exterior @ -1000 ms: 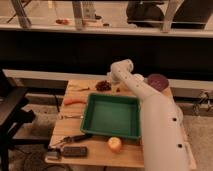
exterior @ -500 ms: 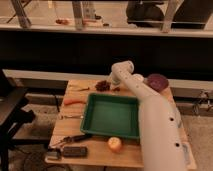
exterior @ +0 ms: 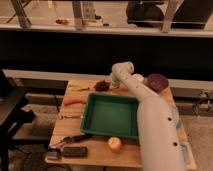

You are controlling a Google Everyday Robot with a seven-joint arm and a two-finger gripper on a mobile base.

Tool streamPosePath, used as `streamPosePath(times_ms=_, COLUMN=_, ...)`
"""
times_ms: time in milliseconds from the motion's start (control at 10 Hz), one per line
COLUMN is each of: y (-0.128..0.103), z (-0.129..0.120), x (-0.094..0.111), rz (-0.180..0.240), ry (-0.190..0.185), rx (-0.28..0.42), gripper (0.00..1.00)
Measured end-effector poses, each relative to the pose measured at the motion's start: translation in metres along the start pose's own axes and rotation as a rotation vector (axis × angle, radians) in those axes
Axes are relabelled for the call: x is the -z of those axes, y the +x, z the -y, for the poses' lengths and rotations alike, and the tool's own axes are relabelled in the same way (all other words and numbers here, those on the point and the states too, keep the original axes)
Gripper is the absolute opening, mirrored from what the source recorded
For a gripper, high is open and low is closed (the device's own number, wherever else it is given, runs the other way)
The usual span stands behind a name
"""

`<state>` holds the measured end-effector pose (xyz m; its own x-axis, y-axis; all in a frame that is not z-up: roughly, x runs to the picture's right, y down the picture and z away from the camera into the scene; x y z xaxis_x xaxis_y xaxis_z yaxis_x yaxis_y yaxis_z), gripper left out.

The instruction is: Place grapes in table surface

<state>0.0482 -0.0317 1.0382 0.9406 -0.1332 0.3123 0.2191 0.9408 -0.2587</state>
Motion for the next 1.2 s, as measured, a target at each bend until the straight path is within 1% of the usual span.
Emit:
streamPosePath(times_ms=100, y=-0.001, z=-0.001, x=0.001, rz=0.006, ry=0.0, rx=-0.002, gripper=0.1)
streamPosePath(times_ms=200, y=-0.001, z=-0.001, x=0.004, rz=0.011, ry=0.005, rx=-0.003, gripper=0.03)
streamPosePath(times_ms=300, y=-0.003, z=-0.001, x=0.008, rz=0.015, ry=0.011, rx=-0.004, gripper=0.0)
streamPosePath(times_ms=700, y=-0.011, z=0.005, x=0.031, rz=0.024, ry=0.03, rx=-0.022, gripper=0.0)
streamPosePath(times_ms=1200, y=-0.012, z=0.014, x=0.059, rz=0.038, ry=0.056, rx=-0.058, gripper=0.0)
